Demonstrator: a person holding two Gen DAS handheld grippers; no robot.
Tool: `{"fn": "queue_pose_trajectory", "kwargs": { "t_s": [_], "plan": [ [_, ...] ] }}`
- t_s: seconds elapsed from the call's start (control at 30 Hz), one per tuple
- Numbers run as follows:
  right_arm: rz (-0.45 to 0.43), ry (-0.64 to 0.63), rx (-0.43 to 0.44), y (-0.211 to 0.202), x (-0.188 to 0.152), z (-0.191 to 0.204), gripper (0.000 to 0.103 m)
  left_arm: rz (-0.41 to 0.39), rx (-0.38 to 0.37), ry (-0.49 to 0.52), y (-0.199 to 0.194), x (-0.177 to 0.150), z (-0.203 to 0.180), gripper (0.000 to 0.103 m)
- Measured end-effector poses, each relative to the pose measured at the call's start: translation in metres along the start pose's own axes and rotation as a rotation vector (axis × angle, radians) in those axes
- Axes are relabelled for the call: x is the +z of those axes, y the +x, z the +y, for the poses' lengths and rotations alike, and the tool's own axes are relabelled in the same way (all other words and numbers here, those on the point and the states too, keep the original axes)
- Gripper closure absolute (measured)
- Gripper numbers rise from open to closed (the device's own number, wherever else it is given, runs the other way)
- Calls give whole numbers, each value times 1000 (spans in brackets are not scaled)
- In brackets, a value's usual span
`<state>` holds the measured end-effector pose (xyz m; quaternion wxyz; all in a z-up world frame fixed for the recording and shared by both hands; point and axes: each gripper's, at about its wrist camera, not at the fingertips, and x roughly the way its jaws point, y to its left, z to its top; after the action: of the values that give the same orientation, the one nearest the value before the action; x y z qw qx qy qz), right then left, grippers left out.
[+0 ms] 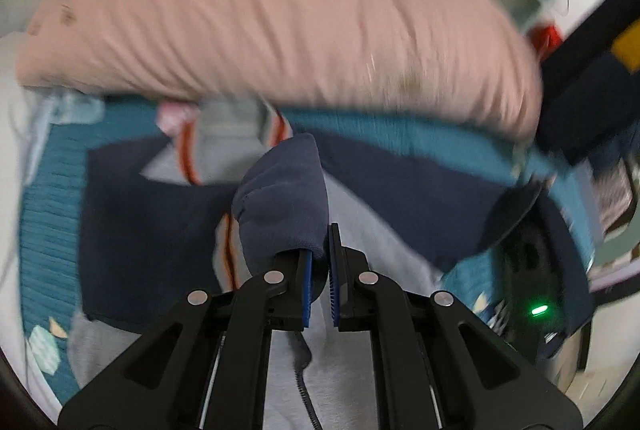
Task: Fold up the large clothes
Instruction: 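Carry the grasped navy sleeve with the left tool across the jacket body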
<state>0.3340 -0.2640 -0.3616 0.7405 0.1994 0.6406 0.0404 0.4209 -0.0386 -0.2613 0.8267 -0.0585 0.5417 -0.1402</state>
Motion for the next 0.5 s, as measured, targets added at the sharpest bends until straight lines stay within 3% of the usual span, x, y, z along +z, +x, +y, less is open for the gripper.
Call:
{"fn": "queue_pose_trajectory", "kwargs": {
  "t_s": [0.13, 0.17, 0.2, 0.27, 0.33, 0.4, 0.5],
  "plan": [
    [-2, 13, 0, -3, -1, -11, 90, 142, 74, 112, 50, -28, -26, 89],
    [-8, 14, -6, -5, -1, -13, 89, 151, 73, 140, 51, -35, -29, 74],
    [-14, 15, -5, -7, 1, -14, 89, 134, 70, 170, 48, -41, -33, 56],
    [-28, 26, 1, -12, 5, -15, 89, 82, 81, 192, 37, -49, -34, 42],
    [-43, 46, 14, -17, 10, -13, 83, 44, 90, 202, 21, -50, -29, 37],
    [-57, 55, 25, -20, 15, -9, 65, 10, 100, 201, 3, -44, -21, 36],
    [-88, 66, 51, -24, 22, 5, 52, -46, 121, 175, -25, -36, 9, 30]
  ]
}}
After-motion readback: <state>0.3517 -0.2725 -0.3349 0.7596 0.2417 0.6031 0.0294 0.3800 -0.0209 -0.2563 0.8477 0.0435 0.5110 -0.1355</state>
